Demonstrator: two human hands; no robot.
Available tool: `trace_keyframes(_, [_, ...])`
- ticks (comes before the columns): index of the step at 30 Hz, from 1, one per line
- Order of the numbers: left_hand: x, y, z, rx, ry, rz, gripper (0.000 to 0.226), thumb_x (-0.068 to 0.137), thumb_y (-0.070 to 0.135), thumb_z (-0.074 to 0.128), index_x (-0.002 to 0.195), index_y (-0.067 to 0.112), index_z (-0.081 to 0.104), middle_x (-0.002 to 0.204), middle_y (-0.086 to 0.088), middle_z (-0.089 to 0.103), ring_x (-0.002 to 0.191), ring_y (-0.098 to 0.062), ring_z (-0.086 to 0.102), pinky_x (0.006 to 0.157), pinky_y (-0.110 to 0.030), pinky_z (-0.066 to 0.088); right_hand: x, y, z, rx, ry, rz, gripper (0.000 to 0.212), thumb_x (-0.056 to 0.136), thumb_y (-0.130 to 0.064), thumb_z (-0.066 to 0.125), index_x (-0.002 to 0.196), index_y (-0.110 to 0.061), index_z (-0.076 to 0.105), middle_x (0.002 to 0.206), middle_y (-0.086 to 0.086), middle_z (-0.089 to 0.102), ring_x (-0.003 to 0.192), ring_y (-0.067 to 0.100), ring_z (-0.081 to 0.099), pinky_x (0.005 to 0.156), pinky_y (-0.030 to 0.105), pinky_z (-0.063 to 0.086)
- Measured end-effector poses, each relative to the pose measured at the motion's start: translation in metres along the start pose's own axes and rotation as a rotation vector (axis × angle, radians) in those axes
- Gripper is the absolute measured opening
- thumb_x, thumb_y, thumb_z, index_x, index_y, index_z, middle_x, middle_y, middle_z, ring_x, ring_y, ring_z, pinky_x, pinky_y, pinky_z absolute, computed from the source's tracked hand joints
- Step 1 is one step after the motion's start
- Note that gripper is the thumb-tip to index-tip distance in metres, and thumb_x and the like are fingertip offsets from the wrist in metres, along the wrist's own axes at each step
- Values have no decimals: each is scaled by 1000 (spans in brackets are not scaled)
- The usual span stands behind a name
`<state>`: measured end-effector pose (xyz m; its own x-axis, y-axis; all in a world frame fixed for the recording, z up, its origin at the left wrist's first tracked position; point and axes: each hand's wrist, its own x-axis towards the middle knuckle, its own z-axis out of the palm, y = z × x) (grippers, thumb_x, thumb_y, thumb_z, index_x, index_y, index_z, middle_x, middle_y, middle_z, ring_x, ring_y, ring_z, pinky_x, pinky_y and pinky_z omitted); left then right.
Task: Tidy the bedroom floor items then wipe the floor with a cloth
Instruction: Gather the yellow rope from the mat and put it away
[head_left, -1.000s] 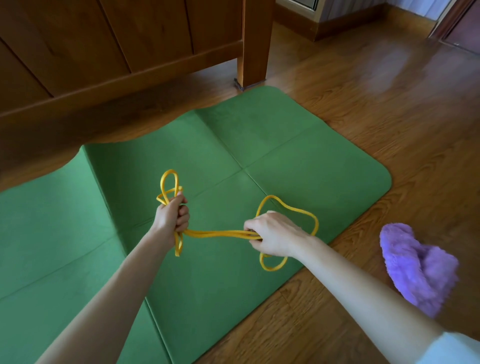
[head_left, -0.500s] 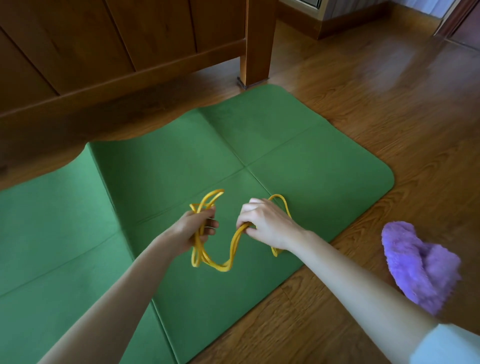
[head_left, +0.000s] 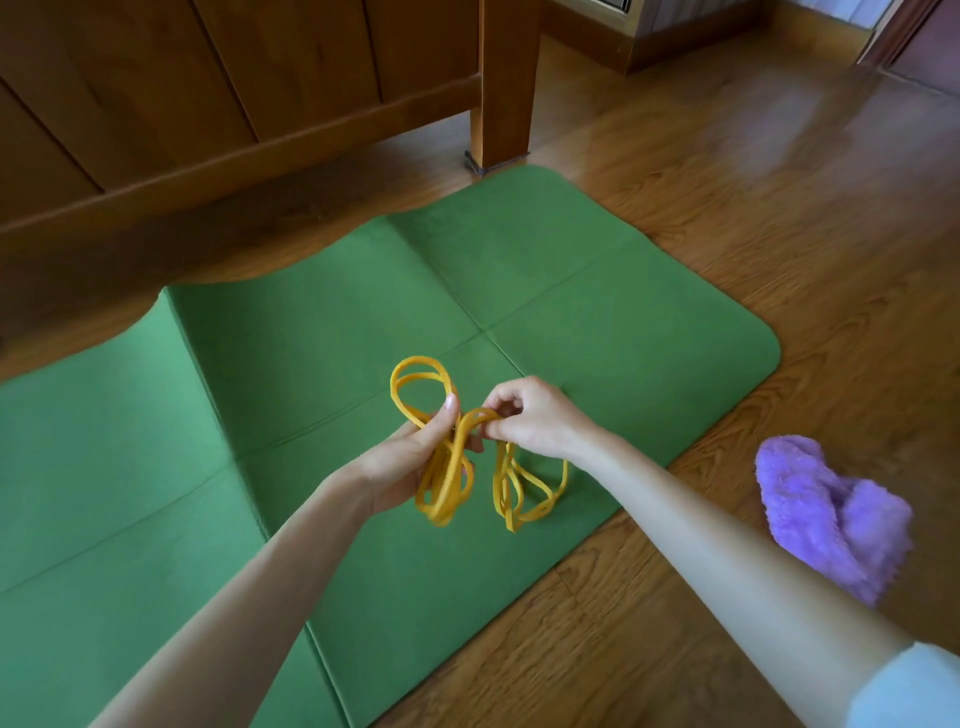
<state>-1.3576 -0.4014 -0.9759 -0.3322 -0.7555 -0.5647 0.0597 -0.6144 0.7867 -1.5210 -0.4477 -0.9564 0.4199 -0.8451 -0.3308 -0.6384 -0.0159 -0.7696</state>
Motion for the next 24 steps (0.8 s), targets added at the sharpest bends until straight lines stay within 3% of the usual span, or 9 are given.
trace_keyframes(3, [0, 2, -1, 60, -116, -19, 92, 36, 74, 77, 102, 12, 59, 84, 0, 69, 68, -14, 64, 60, -25, 49, 0, 1, 1, -77, 12, -41, 8, 78, -14, 69, 74, -19, 64, 64, -6, 57, 62, 14, 52, 62, 28, 44])
trace_keyframes(5, [1, 2, 1, 102, -162, -5, 73, 40, 51, 85, 96, 12, 59, 82, -2, 70, 69, -15, 66, 60, -24, 44, 1, 0, 2, -167, 15, -86, 4, 78, -12, 68, 80, -15, 66, 70, -4, 60, 65, 15, 55, 63, 30, 47])
trace_keyframes(7, [2, 0, 1, 137, -129, -2, 46, 47, 31, 77, 84, 10, 60, 73, -4, 68, 66, -17, 65, 55, -21, 42, 1, -1, 3, -200, 17, -126, 8, 77, -8, 67, 82, -13, 68, 75, -1, 64, 69, 16, 58, 66, 31, 50])
trace_keyframes(11, [1, -2, -5, 69, -133, -60, 25, 66, 18, 67, 81, 10, 50, 52, 2, 47, 50, -12, 50, 53, -19, 41, 0, 7, 5, -165, 28, -186, 11, 73, -5, 67, 79, -14, 68, 71, -4, 64, 66, 14, 57, 64, 29, 49])
trace_keyframes(14, [-4, -1, -8, 84, -166, -93, 17, 81, 20, 63, 85, 10, 50, 46, 7, 32, 41, -8, 35, 46, -16, 33, 3, 20, 11, -210, 77, -276, 13, 72, -4, 65, 79, -14, 68, 75, -3, 66, 69, 17, 59, 67, 33, 48])
trace_keyframes(17, [-9, -1, -12, 202, -217, -86, 19, 84, 29, 58, 85, 10, 57, 42, 8, 30, 41, -8, 34, 49, -17, 33, 6, 33, 18, -241, 132, -332, 14, 73, -2, 64, 81, -13, 66, 82, 0, 67, 76, 21, 60, 70, 37, 48])
trace_keyframes(19, [-14, -1, -18, 217, -256, -90, 19, 85, 31, 59, 85, 12, 61, 42, 8, 31, 44, -9, 37, 60, -20, 39, 7, 41, 21, -218, 146, -334, 13, 74, -1, 64, 82, -12, 66, 82, -1, 63, 77, 21, 59, 70, 37, 46])
trace_keyframes(22, [-22, -1, -33, 181, -311, -96, 26, 77, 41, 72, 84, 17, 66, 43, 8, 33, 47, -10, 43, 88, -36, 42, 10, 53, 23, -200, 110, -248, 9, 79, -5, 63, 80, -13, 63, 75, -3, 56, 71, 19, 53, 67, 35, 43])
trace_keyframes(24, [-28, -2, -45, 141, -319, -100, 34, 69, 46, 78, 84, 17, 67, 45, 8, 34, 43, -8, 41, 84, -35, 49, 12, 57, 22, -114, 13, -105, 9, 83, -14, 63, 74, -15, 61, 64, -2, 53, 61, 15, 47, 61, 32, 38])
